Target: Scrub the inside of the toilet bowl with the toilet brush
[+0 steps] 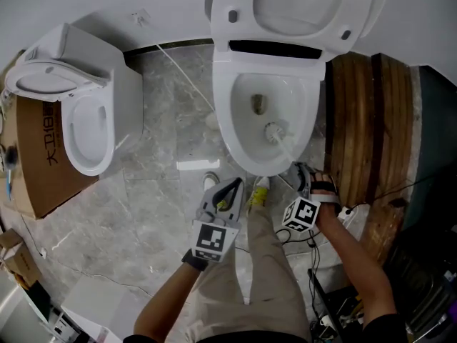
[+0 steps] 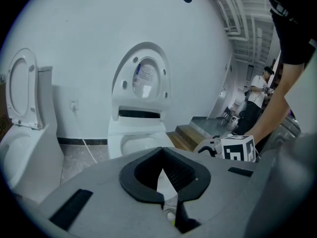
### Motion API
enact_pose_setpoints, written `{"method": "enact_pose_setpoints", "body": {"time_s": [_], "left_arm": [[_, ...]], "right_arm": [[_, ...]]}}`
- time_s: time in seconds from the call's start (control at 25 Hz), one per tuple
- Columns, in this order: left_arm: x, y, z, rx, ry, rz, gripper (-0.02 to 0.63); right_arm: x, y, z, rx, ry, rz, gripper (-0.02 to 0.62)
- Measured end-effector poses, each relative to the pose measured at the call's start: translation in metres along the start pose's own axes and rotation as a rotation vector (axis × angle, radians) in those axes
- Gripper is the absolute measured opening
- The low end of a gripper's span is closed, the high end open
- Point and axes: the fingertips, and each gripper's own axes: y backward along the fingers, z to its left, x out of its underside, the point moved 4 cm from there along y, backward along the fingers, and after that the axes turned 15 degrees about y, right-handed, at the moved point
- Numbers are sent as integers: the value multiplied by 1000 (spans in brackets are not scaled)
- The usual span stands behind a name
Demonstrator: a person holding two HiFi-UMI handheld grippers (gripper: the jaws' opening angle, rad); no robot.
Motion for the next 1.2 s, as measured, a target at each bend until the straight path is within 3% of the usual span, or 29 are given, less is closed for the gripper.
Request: {"method": "enact_pose_setpoints", "body": {"time_s": [0.32,0.84,1.2], "left_arm": [[-2,0,6,-34,19,-17,18],[8,-3,2,-52,67,-3,18],[8,-3,16,-70,94,-9,18]], "right_arm": [[-42,12,22,-23,-109,-48,163],[-97,7,-33,-45,-487,-121,163],[-100,-15,-72,-46,-521,-147,163]]}}
